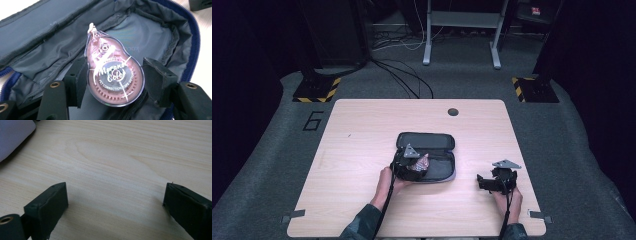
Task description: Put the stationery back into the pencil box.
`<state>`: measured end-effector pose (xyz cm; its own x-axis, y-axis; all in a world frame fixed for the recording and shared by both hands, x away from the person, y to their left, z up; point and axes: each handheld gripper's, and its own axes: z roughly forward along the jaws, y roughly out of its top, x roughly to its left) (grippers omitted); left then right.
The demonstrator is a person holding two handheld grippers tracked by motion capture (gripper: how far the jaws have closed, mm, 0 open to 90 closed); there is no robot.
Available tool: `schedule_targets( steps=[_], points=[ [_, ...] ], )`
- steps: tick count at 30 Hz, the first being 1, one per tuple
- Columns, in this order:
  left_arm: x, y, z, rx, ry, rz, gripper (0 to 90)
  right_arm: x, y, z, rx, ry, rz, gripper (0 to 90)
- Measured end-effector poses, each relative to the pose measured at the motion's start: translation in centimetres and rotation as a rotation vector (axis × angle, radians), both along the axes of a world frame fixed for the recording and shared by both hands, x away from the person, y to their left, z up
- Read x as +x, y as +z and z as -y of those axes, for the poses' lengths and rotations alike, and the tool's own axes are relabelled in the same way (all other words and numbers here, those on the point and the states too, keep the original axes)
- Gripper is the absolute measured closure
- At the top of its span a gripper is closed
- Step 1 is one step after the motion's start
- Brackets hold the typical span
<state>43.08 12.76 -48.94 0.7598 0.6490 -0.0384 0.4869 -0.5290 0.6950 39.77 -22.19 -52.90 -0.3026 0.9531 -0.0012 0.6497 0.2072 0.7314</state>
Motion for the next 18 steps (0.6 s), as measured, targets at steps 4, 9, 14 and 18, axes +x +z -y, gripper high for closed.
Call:
schedule_targets(
  steps=[4,9,14,18],
  points=[
    [0.14,-0.39,0.18,0.001,0.007,-0.004,38.9,0.00,0.00,0.01,-0.001,0.002,0.001,5.5],
    [0.33,-0.55,0.13,-0.005,0.003,-0.028,32.2,0.00,0.00,0.01,0.000,0.003,0.001,5.5],
    [0.24,-0.40,-0.12,-0.028,0.026,-0.028,18.1,0.00,0.00,0.00,0.001,0.002,0.000,5.5],
    [-0.19,0.25,-0.44,-0.031,0.033,-0.004,15.2,0.00,0.00,0.00,0.001,0.002,0.000,5.5]
  ],
)
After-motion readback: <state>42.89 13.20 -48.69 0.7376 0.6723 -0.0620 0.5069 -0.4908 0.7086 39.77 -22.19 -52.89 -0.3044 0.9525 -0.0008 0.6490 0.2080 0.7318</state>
